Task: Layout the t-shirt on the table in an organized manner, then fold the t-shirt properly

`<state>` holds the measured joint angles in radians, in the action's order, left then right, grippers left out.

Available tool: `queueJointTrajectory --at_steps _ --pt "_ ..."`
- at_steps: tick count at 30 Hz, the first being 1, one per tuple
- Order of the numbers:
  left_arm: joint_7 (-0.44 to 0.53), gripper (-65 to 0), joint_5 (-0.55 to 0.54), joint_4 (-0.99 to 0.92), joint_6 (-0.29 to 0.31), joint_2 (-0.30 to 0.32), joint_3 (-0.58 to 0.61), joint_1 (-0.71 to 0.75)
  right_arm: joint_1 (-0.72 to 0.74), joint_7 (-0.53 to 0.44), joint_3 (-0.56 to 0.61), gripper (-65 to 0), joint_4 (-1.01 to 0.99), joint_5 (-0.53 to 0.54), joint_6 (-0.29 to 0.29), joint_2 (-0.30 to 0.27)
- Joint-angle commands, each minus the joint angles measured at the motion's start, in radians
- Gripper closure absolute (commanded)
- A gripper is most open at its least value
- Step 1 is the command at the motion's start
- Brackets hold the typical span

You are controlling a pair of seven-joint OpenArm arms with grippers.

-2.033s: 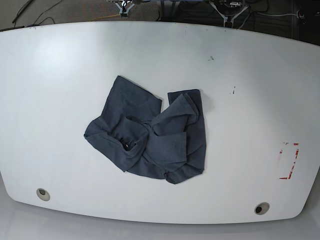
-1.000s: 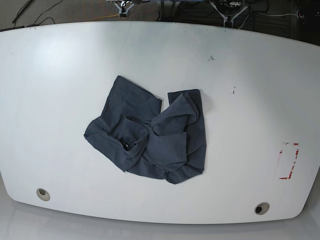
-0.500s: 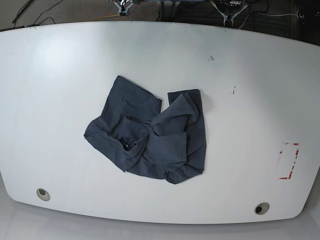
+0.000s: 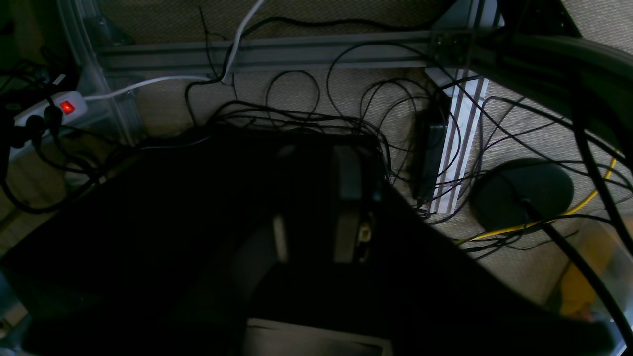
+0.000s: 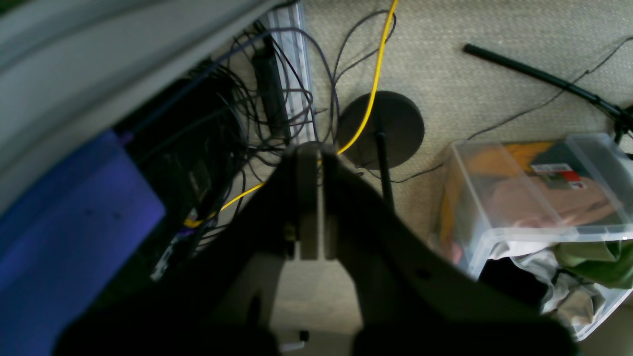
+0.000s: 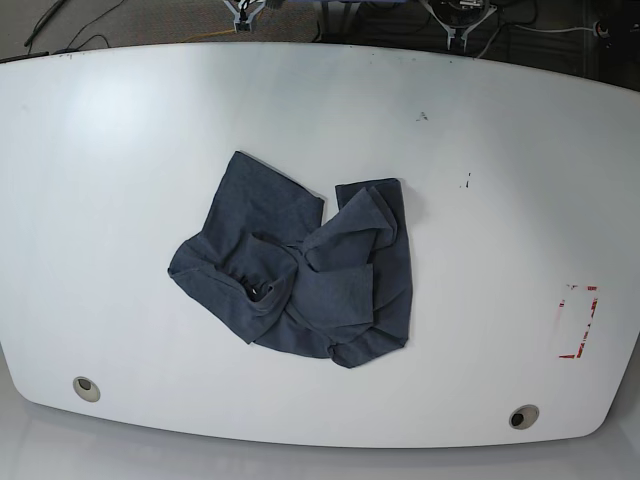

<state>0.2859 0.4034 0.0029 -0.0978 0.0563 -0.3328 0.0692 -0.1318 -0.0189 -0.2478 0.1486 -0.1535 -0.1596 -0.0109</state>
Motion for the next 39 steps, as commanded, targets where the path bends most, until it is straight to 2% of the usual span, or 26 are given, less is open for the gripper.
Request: queueJointTrajectory --at_steps 1,39 --pt "0.010 -10.2 0.001 -0.003 -0.009 0.002 0.000 0.004 0.001 -0.005 0.000 -1.0 -0.009 0.001 -0.005 -0.002" --pt "0.006 -10.2 -0.004 -0.003 -0.003 -0.003 -0.001 -0.001 0.010 0.007 0.000 -0.7 -0.021 -0.002 -0.004 0.000"
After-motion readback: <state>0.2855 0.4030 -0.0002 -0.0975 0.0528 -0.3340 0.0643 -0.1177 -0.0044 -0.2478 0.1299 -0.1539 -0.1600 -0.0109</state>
